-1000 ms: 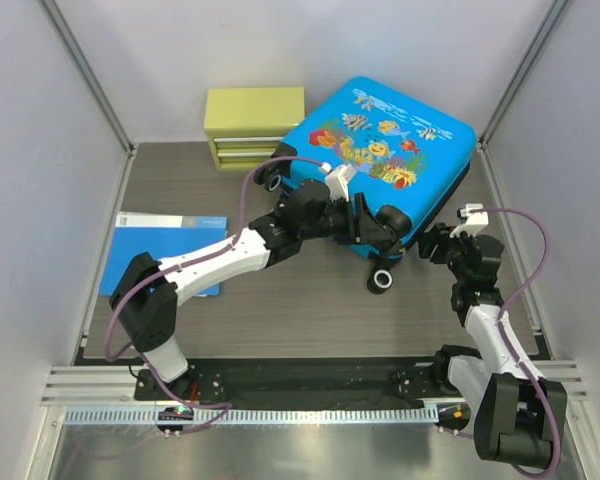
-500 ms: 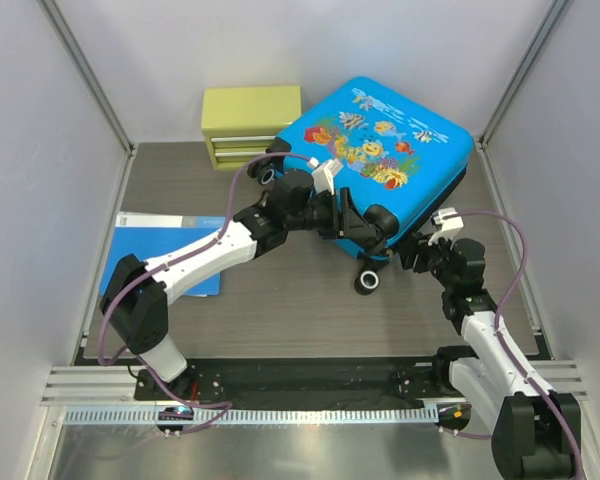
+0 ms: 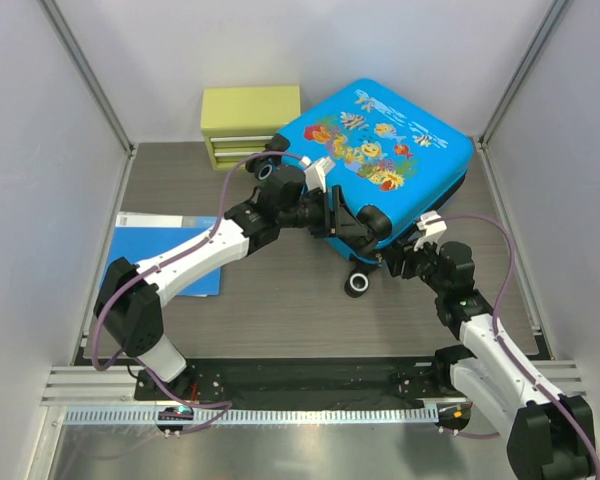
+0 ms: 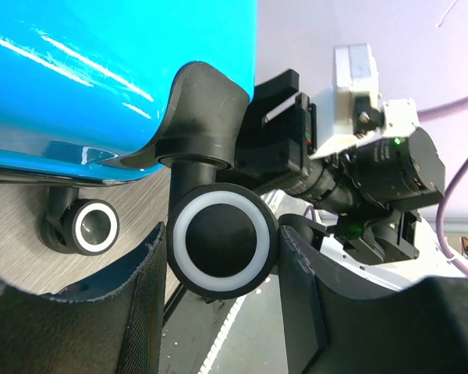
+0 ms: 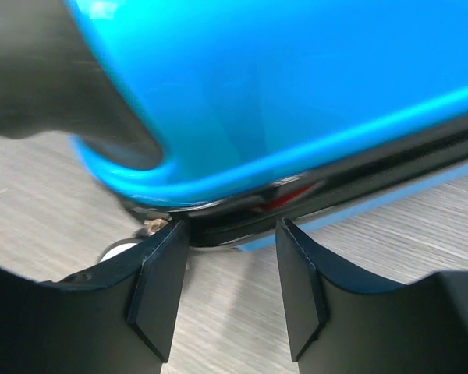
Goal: Pack the luggage
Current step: Zip the luggage at the center of the board.
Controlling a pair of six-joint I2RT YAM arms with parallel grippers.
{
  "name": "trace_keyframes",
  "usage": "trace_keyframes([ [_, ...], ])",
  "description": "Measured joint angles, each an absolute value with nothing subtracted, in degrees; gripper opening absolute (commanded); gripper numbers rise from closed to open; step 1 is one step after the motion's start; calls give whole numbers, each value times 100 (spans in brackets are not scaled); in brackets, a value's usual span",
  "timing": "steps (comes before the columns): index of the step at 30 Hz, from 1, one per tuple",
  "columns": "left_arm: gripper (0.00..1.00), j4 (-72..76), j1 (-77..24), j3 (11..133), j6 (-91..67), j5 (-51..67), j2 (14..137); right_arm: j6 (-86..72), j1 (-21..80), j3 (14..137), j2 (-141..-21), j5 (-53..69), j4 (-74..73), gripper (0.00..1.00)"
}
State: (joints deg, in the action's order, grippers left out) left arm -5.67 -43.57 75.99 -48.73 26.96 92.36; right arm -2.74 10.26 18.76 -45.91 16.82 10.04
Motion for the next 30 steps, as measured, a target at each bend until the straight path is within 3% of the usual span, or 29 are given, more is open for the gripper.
trace_keyframes([
  [8, 0, -701, -4274, 7651, -4856, 2777, 9220, -397, 1527, 2016, -4219, 1833, 672, 53],
  [18, 0, -803, -4270, 7673, -4797, 2768, 9220, -499, 1741, 2080, -4626, 1824, 762, 48],
  [30, 0, -854, -4219, 7686, -4775, 2777, 9220, -799, 2493, 2097, -4838, 390, 906, 43],
])
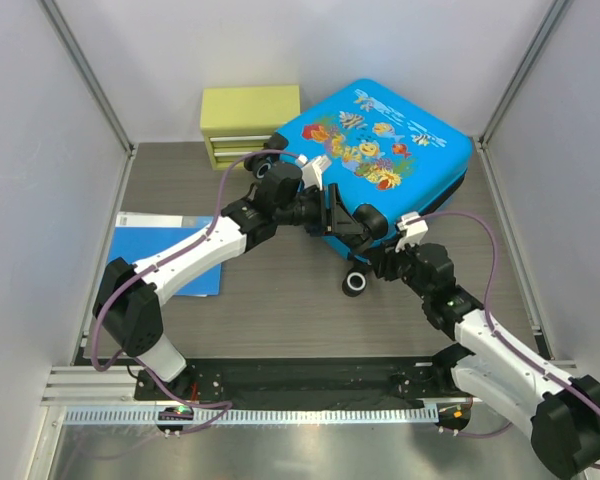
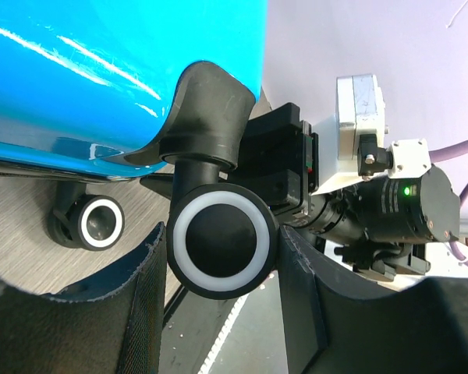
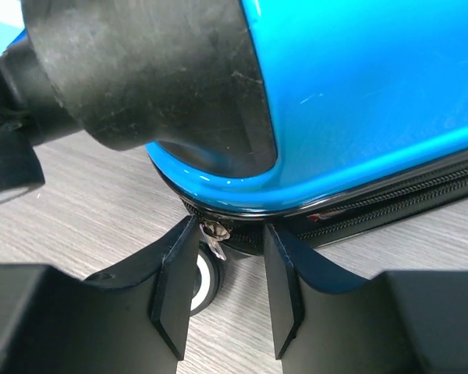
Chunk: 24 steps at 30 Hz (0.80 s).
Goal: Pack the luggage
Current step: Zip the luggage at the center of the board.
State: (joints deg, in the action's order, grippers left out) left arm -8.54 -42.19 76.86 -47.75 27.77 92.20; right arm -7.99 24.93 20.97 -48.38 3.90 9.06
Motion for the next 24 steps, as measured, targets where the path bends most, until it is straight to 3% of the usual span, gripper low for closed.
trace_keyframes([
  [19, 0, -888, -4204, 7712, -4775, 2836, 9220, -1925, 3177, 3656, -4421, -1155, -1658, 47],
  [20, 0, -888, -4200, 7712, -4775, 2845, 9220, -1997, 3177, 3730, -4372, -1236, -1750, 48],
  [24, 0, -891, -4193, 7712, -4775, 2860, 9220, -2196, 3177, 3787, -4307, -1380, -1979, 69],
])
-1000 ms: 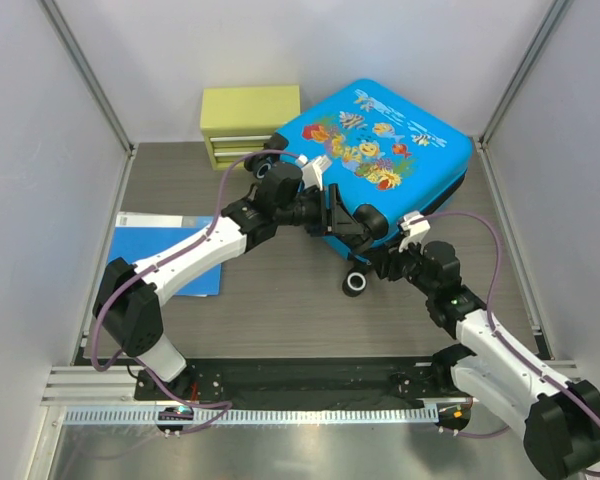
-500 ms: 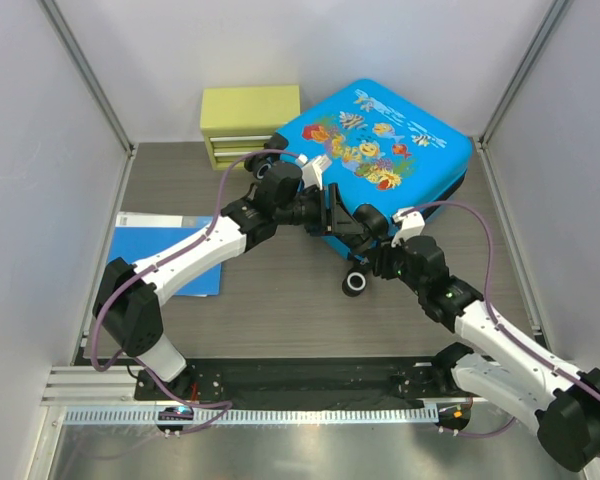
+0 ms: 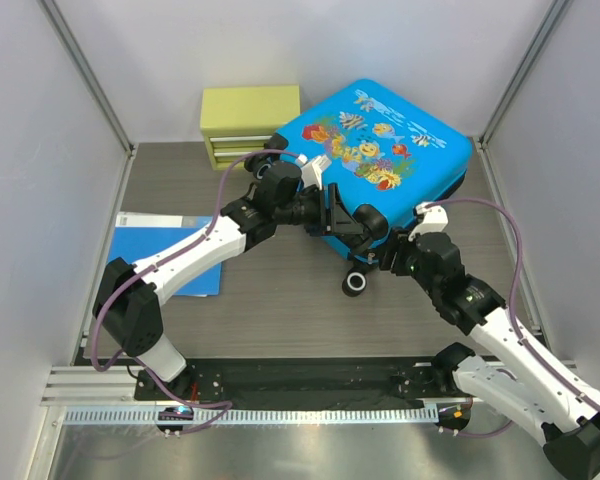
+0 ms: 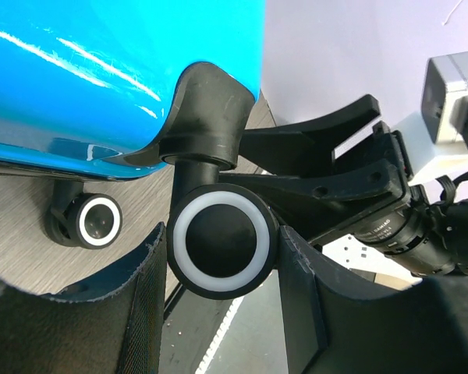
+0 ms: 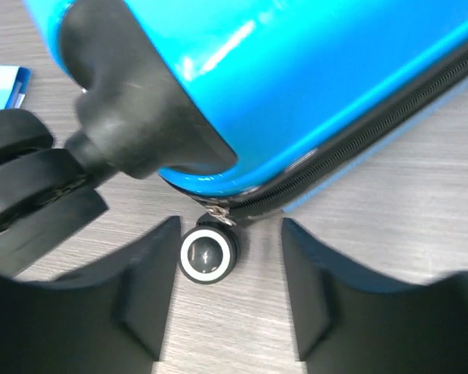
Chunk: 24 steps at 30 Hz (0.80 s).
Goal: Pack the luggage
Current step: Zip the luggage at the center of the board.
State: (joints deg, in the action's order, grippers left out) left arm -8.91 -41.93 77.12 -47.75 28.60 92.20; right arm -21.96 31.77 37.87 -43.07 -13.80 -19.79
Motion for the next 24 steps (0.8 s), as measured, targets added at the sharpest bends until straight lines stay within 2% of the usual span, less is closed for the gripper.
trace_keyframes([
  [6, 0, -891, -4185, 7712, -4775, 2880, 9220, -2803, 3177, 3573, -4145, -1782, -2038, 94],
  [10, 0, -891, -4180, 7712, -4775, 2893, 9220, -3188, 3177, 3282, -3997, -1868, -1881, 94],
  [14, 0, -893, -4165, 7712, -4775, 2917, 9220, -3221, 3205, 2912, -4064, -1767, -1538, 90],
  [24, 0, -893, -4163, 7712, -4777, 2923, 9220, -3068, 3892, 2285, -4163, -1907, -650, 84],
])
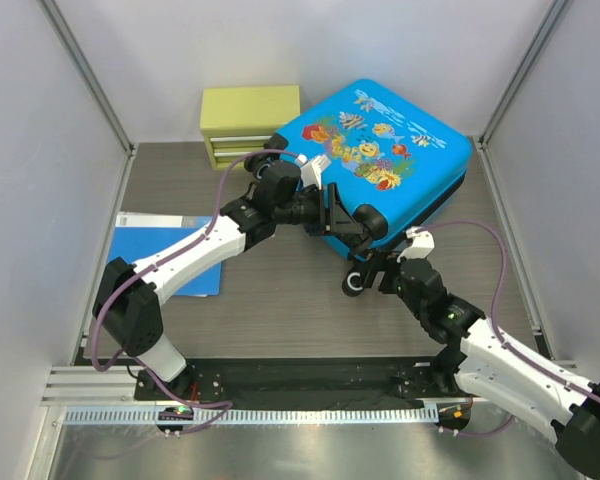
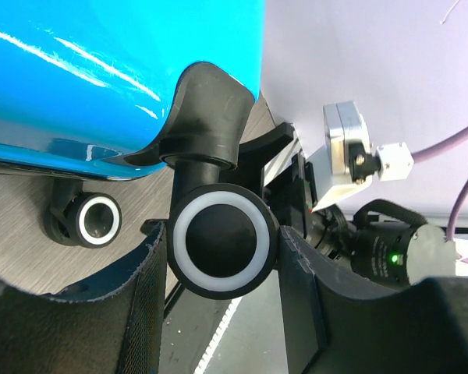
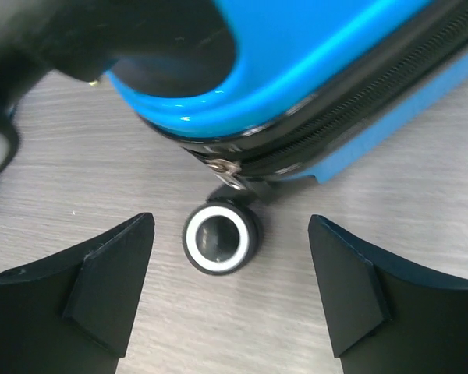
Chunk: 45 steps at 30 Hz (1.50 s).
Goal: Pack the luggage
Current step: Zip the luggage at the center of the board.
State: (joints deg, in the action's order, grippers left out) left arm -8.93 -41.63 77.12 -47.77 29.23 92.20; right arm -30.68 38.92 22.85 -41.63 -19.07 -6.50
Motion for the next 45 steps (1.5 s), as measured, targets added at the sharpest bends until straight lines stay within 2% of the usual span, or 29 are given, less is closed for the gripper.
trace_keyframes([
  [9, 0, -893, -4152, 7712, -4786, 2952, 9220, -2749, 4565, 2084, -4840, -2580, 589, 67],
  [18, 0, -893, -4130, 7712, -4805, 2995, 9223, -2668, 4740, 2084, -5260, -3306, 1002, 61],
  [24, 0, -893, -4117, 7712, -4818, 3030, 9227, -2665, 4807, 2084, -5443, -3603, 1100, 53],
  [27, 0, -893, -4110, 7712, -4821, 3030, 9231, -2661, 4829, 2084, -5537, -3782, 1164, 42],
  [33, 0, -891, -4084, 7712, -4823, 3030, 9233, -2552, 4831, 2086, -5730, -4200, 1236, 13],
  [37, 0, -891, -4073, 7712, -4823, 3028, 9244, -2502, 4847, 2091, -5813, -4278, 1262, 1],
  [45, 0, -873, -4042, 7712, -4871, 3079, 9244, -2626, 4838, 2071, -5419, -4333, 963, 1],
])
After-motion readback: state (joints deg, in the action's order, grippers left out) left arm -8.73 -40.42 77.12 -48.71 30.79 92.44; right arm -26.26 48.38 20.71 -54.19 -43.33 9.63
